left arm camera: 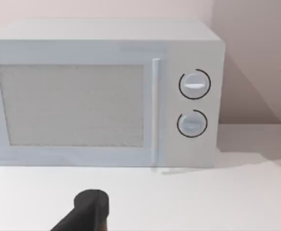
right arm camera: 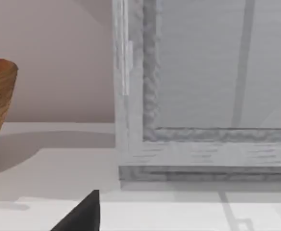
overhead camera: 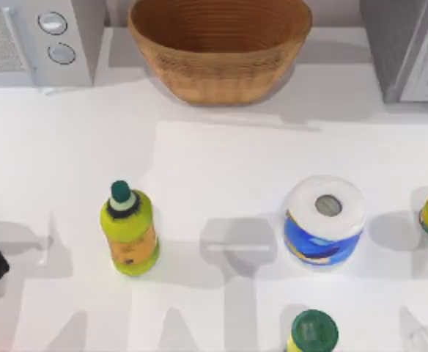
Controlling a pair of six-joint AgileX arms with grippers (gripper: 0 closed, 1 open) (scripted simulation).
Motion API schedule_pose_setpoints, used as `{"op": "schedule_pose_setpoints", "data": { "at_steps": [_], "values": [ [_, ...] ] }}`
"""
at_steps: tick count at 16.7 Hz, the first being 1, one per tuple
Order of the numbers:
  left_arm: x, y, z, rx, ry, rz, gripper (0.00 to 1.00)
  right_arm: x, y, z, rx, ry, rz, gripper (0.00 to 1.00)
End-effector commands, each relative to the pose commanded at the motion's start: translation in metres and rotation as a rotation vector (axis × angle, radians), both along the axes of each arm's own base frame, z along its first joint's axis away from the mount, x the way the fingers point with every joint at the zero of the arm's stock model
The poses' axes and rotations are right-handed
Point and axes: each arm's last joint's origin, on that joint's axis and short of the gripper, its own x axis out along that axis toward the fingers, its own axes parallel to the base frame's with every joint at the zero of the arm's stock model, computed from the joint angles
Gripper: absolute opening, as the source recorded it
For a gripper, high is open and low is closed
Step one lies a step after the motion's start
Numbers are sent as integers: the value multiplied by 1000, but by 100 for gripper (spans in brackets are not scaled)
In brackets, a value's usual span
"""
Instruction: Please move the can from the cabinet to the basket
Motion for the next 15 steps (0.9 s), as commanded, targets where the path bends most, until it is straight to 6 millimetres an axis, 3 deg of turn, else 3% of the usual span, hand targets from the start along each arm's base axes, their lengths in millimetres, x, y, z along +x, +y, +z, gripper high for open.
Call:
{"op": "schedule_pose_setpoints", "data": {
  "at_steps": [4,7,10,15],
  "values": [
    [0,0,0,0,0,0,100,0,0,8,0,7,0,100],
    [0,0,0,0,0,0,100,2,2,39,-2,27,-1,100],
    [0,0,0,0,0,0,100,8,4,94,-5,33,-2,100],
    [0,0,0,0,0,0,100,38,13,206,-6,11,-3,100]
  ]
}}
